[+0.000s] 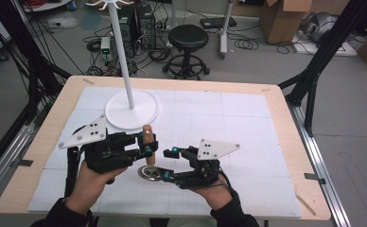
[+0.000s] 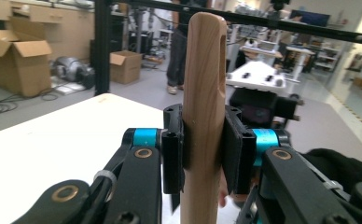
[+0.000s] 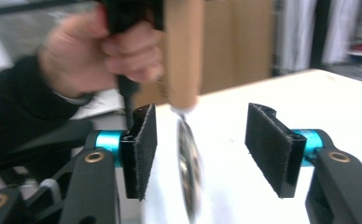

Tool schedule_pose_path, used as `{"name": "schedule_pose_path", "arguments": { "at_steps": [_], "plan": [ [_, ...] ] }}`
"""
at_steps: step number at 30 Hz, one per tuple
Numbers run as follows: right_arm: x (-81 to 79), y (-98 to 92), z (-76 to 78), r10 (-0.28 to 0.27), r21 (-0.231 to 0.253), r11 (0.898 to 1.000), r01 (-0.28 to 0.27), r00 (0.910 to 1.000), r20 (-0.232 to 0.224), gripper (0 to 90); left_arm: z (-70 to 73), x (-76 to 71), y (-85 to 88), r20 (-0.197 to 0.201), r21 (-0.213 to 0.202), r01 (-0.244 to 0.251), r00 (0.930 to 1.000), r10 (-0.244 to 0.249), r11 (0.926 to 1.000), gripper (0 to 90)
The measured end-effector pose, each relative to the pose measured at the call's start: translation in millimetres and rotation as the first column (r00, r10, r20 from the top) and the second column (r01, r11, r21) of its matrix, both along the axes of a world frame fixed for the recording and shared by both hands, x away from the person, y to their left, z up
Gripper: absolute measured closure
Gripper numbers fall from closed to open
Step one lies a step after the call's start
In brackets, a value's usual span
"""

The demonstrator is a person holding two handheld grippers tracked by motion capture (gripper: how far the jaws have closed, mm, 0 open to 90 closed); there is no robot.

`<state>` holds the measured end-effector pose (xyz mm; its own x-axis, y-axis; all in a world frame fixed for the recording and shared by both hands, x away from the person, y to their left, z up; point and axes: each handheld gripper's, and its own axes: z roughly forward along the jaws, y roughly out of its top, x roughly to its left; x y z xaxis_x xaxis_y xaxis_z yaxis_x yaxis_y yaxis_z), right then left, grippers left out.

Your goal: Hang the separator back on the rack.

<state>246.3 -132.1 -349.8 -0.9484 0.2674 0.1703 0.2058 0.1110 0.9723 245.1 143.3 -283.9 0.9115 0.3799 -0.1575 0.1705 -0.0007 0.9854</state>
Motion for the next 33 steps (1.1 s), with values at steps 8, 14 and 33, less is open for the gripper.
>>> {"name": "schedule_pose_path", "arguments": {
  "at_steps": [8,14,33],
  "plan": [
    [-7.9,-37.9,10.0,-0.285,-0.057,0.956,0.289,0.9561,0.068,22.3,13.4,29.5,8.8,-0.003,0.032,-0.139,0.9902,0.139,0.9897,71.8],
    [-9.6,-75.9,6.5,-0.401,-0.068,0.912,0.405,0.9135,0.070,18.2,24.9,56.7,15.4,-0.023,0.028,-0.207,0.9779,0.208,0.9779,71.8],
    [-11.6,-105.8,4.5,-0.476,-0.047,0.876,0.481,0.8751,0.089,16.7,91.7,142.7,39.8,-0.017,0.049,-0.360,0.9323,0.361,0.9316,71.8]
  ]
}}
